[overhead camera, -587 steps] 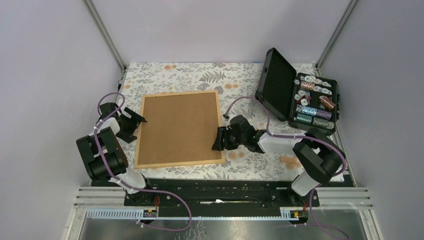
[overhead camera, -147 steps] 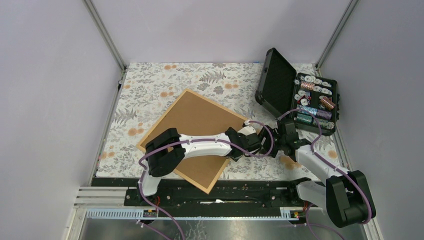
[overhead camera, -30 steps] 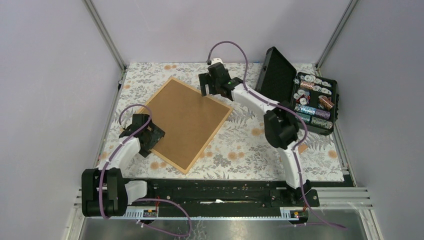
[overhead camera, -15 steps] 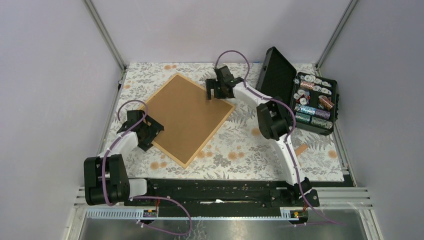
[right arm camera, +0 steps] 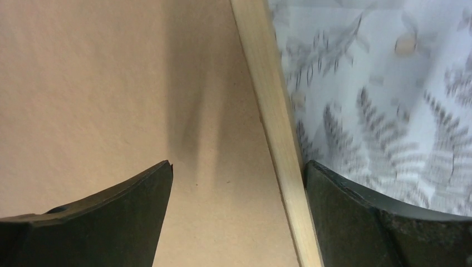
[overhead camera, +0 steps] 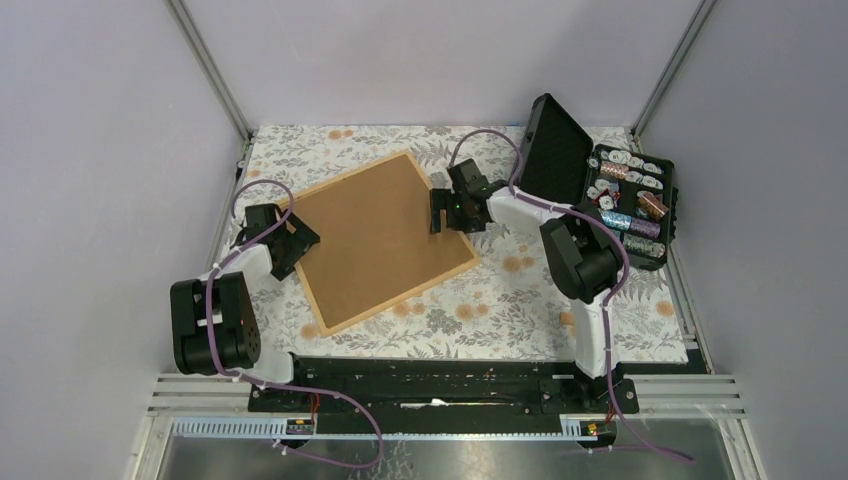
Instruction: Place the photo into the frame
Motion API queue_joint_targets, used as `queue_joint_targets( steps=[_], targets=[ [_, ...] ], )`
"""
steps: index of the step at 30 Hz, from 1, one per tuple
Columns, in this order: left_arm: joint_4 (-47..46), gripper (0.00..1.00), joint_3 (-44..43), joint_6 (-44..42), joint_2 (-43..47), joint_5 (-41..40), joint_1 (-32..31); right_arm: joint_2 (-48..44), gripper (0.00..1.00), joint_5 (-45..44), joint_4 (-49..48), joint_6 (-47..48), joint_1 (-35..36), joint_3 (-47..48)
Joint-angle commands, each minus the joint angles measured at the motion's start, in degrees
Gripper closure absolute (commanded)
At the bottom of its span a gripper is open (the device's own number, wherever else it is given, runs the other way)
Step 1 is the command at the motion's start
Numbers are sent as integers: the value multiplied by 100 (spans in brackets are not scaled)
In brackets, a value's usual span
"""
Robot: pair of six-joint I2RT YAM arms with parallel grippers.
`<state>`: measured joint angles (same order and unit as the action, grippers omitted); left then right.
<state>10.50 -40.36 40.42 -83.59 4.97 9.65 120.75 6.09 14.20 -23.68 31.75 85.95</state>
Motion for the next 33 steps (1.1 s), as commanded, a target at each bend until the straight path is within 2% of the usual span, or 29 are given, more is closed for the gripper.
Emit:
queue_joint_targets(
  steps=[1, 3, 6, 13, 20, 25, 33],
  targets=[
    [122, 2, 63, 87, -309, 1044, -54, -487, 6, 285, 843, -219, 647, 74],
    [250, 2, 59, 13, -203, 1021, 88, -510, 5, -332, 1454, 20, 648, 379],
    [564, 2, 47, -92, 34, 870, 201, -649, 4, -745, 1917, 248, 642, 586],
    [1218, 1, 58, -231, 833, 799, 189, -968, 7, -49, 1936, 46, 529, 433],
    [1156, 1, 180, -288, 723, 1231, 193, -910, 16, 311, 1693, -95, 426, 58],
    [984, 1, 331, -199, 550, 1335, 193, -962, 14, 12, 1576, -62, 422, -143],
    [1033, 2, 336, -176, 623, 1063, 191, -977, 12, -566, 1710, 151, 404, -312]
  ],
)
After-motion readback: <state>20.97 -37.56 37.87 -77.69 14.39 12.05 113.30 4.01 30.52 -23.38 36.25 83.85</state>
